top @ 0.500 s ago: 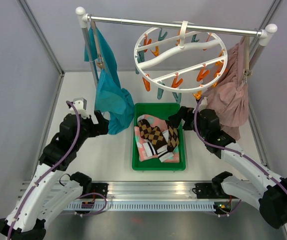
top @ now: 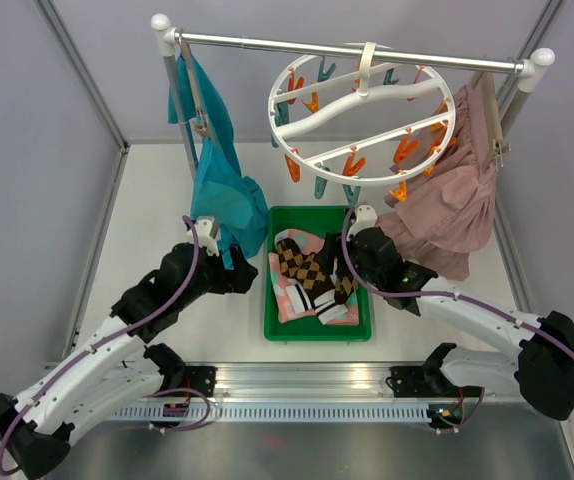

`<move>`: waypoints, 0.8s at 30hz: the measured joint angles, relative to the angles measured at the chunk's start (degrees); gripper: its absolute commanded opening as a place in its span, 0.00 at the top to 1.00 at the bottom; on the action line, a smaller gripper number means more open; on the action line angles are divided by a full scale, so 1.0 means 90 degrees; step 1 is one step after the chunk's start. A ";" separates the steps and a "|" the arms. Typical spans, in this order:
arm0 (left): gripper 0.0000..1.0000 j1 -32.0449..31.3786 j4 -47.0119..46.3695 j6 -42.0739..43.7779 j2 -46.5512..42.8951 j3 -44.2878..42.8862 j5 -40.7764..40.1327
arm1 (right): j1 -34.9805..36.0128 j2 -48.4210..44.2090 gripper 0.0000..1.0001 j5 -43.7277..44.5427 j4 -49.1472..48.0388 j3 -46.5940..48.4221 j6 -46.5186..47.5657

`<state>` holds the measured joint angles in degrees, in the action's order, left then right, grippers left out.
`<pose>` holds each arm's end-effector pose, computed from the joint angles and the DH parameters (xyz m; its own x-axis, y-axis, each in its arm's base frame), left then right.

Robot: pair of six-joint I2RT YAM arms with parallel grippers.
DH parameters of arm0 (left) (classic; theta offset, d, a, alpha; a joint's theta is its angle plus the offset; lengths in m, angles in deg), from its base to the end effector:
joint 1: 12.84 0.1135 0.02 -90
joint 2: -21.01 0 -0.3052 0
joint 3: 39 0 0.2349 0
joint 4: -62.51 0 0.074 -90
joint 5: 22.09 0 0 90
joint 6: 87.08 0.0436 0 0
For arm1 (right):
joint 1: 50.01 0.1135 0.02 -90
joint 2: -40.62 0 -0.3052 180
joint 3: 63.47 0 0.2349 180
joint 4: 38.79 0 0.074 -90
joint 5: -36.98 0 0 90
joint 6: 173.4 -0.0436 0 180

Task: Clip the socks to the hanger
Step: Pick up the sock from the bin.

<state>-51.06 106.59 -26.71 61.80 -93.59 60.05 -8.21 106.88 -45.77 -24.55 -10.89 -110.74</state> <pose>0.0966 -0.0685 0.3098 -0.6015 -0.1497 -0.7847 0.2562 0.8942 -0.3670 0.1744 0.1485 0.2824 -0.5756 0.0965 -0.8120 -0.3532 0.8663 0.3533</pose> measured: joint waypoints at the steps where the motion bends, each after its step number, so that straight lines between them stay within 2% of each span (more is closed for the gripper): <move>1: 0.05 -0.0087 -0.0083 -0.0034 0.0012 0.0058 -0.0017 | 0.0107 0.0034 0.27 0.0136 0.0024 0.0017 0.0022; 7: 0.07 -0.0408 -0.0588 -0.0131 0.0151 0.0287 -0.0080 | 0.0918 0.0090 0.34 0.1229 0.0359 0.0095 0.0117; 11: 0.08 -0.0537 -0.0848 -0.0155 0.0359 0.0313 -0.0090 | 0.0967 0.0005 0.41 0.1984 0.0719 0.0095 0.0066; 15: 0.08 -0.0651 -0.1052 -0.0163 0.0503 0.0321 -0.0092 | 0.0959 -0.0061 0.44 0.2628 0.0954 0.0095 0.0000; 18: 0.08 -0.0675 -0.1129 -0.0163 0.0534 0.0323 -0.0092 | 0.0959 -0.0046 0.48 0.2783 0.0969 0.0095 -0.0002; 24: 0.08 -0.0697 -0.1134 -0.0160 0.0546 0.0323 -0.0114 | 0.1285 0.0036 0.49 0.2822 0.0852 0.0092 0.0066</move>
<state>-57.33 96.38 -28.15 66.72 -90.68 59.03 3.36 107.20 -20.37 -16.88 -10.06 -110.15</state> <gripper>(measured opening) 0.922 0.516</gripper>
